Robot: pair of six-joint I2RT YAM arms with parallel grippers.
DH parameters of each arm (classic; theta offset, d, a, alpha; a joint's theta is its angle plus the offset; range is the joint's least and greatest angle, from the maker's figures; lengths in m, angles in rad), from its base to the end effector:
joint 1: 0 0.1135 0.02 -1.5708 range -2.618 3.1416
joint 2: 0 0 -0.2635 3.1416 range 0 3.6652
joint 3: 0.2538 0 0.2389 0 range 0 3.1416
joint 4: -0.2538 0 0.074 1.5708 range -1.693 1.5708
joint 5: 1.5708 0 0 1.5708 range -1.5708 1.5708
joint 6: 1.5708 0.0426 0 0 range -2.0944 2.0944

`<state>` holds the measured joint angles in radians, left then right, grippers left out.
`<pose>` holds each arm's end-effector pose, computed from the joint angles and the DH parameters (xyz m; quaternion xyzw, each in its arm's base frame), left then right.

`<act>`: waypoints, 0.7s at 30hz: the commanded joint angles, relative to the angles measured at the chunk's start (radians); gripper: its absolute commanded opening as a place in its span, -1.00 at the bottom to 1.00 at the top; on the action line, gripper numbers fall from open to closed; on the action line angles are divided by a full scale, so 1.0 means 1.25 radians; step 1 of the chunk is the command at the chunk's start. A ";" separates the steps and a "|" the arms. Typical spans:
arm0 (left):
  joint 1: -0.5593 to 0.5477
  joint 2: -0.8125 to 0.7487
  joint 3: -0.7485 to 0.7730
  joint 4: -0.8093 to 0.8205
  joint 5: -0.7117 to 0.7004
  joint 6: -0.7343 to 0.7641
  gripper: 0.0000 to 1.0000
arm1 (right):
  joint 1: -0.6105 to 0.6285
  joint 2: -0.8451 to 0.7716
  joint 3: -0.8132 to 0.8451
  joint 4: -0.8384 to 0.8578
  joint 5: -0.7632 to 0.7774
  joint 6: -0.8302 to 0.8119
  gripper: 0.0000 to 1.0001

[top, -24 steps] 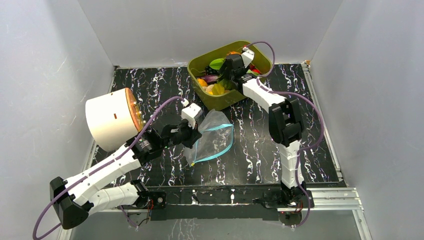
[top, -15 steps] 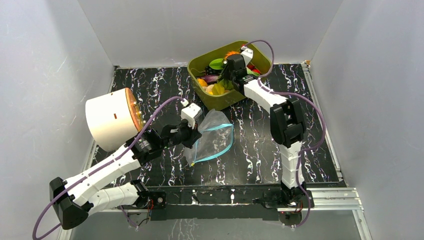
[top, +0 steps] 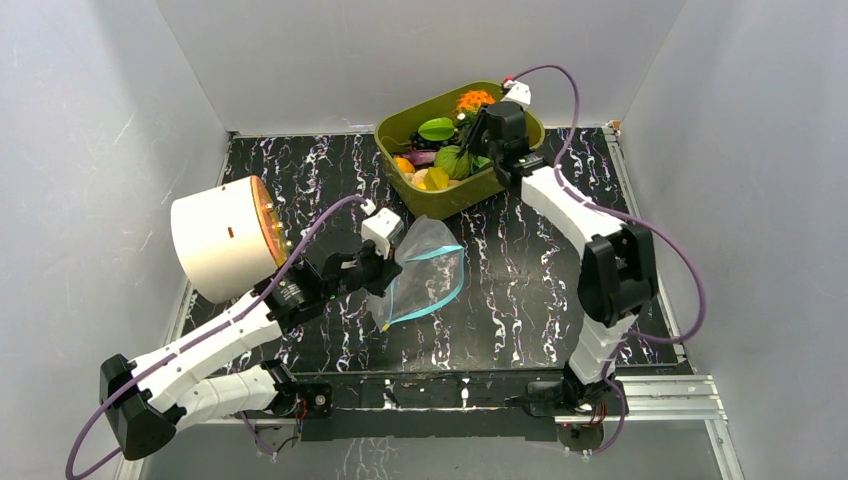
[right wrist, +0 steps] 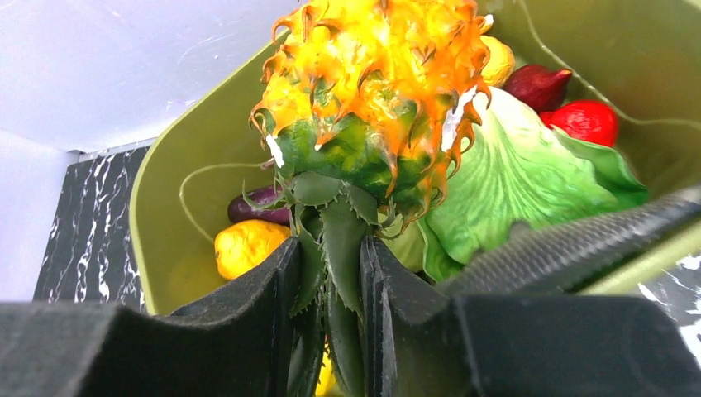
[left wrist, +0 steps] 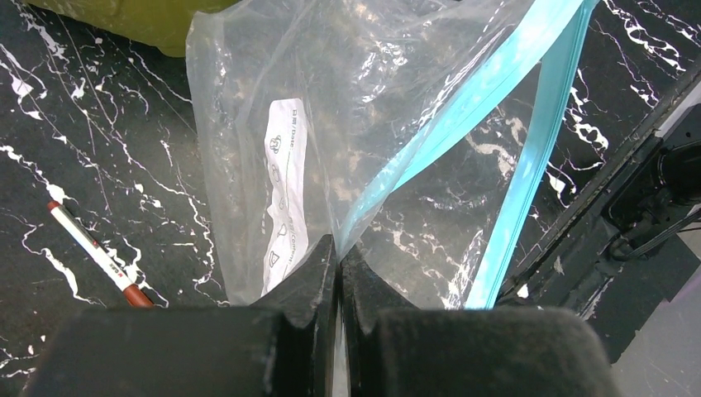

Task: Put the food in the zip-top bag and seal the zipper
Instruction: Pick up the fake fruit from the bin, then place the fake fruit in the zipper food storage bag.

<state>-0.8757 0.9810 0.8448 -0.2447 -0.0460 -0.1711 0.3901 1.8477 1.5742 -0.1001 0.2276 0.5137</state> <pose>0.1417 -0.1669 0.3172 0.2736 0.7816 -0.2636 0.4948 0.4091 0.1578 0.3201 0.1146 0.8153 0.1601 0.5446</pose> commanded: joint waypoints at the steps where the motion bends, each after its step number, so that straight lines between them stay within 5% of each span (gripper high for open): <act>1: -0.004 -0.023 -0.012 0.042 -0.014 0.025 -1.00 | -0.005 -0.145 -0.061 0.043 -0.066 -0.057 -0.56; 21: -0.004 0.095 0.028 0.047 0.003 -0.019 -1.00 | -0.005 -0.732 -0.371 -0.220 -0.347 -0.014 -0.56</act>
<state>-0.8757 1.1091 0.8513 -0.2234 -0.0502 -0.1669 0.3851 1.0225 1.1393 -0.3401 -0.0700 0.4847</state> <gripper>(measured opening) 0.010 0.269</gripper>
